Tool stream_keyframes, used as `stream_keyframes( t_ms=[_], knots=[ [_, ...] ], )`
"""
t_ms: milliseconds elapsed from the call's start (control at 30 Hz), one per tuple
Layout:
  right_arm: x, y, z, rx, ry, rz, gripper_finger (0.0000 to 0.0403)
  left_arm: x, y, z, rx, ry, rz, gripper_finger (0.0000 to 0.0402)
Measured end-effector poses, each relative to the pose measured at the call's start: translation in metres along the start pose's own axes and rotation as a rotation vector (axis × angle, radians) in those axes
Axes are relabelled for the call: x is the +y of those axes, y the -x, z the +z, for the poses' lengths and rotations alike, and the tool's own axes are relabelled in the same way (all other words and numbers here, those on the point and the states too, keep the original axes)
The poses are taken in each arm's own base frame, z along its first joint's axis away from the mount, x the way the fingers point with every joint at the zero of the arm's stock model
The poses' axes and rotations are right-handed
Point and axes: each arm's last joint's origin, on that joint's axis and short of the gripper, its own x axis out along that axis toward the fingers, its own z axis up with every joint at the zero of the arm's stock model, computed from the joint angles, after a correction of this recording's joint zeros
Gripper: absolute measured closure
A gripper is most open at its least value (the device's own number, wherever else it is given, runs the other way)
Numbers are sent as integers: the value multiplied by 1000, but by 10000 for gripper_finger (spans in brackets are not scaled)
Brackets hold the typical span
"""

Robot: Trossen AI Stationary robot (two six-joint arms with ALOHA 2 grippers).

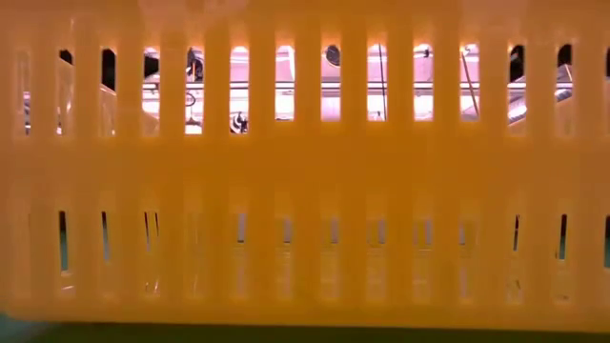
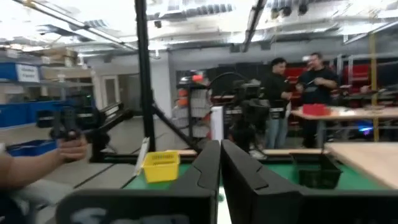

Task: Stack baskets on shelf by color
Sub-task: Stack the top black bin on top of the bottom left black bin

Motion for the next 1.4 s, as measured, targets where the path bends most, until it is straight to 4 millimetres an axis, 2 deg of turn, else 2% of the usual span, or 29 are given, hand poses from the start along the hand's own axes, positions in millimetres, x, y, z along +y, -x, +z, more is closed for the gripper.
stream_keyframes(
  t_ms=[200, 400, 500, 633, 767, 900, 1033, 1133, 1267, 1400],
  knots=[
    [3, -13, 0, -42, 15, 73, 392, 2, 0, 11, -111, -125, 31, 364],
    [3, -27, -17, 54, 2, 74, 374, 6, -4, 4, -41, -188, 77, 364],
    [4, -44, -10, 42, -22, 73, 361, 10, -8, 7, -71, -218, 124, 364],
    [7, -71, -5, 61, -3, 77, 342, 12, -15, 3, -60, -150, 91, 364],
    [7, -86, -5, 87, 110, 20, 325, 11, -21, -8, 21, -17, 61, 364],
    [7, -89, -1, 59, 186, 8, 312, 8, -26, -22, 132, 150, 48, 364],
    [7, -89, 6, -7, 189, -1, 304, -2, -28, -35, 247, 235, -12, 364],
    [4, -89, 3, 38, 166, -101, 303, -10, -29, -40, 282, 278, -44, 364],
    [-3, -86, -15, 230, 208, -299, 302, -21, -34, -41, 298, 289, -36, 364],
    [-13, -82, -19, 407, 280, -499, 302, -34, -51, -31, 322, 249, -31, 364]
  ],
)
